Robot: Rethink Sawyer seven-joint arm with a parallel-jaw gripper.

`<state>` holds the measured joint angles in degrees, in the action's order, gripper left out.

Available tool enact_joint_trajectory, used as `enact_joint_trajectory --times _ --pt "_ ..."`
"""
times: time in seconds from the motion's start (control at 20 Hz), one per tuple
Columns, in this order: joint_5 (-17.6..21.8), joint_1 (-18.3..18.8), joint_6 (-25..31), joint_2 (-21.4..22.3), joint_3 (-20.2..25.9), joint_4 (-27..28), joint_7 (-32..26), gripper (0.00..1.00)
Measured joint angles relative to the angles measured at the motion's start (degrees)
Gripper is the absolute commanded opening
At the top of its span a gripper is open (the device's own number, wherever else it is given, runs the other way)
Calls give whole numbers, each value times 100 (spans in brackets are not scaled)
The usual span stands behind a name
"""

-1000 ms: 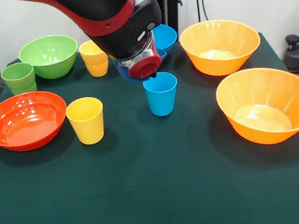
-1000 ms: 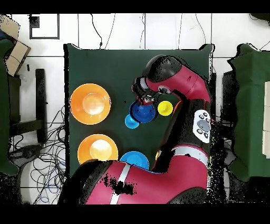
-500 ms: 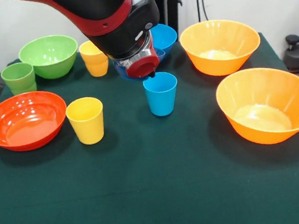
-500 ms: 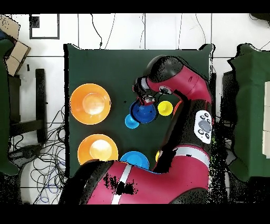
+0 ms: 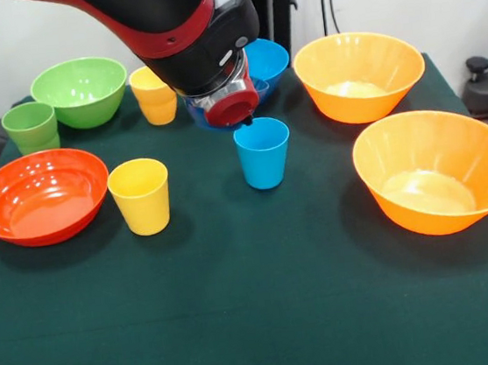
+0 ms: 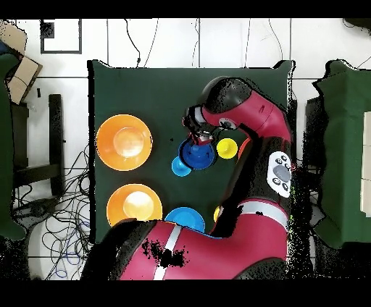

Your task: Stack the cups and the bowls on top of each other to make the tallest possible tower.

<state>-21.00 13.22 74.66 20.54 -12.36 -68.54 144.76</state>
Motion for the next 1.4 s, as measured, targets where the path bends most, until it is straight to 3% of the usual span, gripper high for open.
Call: enact_joint_trajectory --times 1.4 --pt "-209 -7 -1 4 -21 -21 0 0"
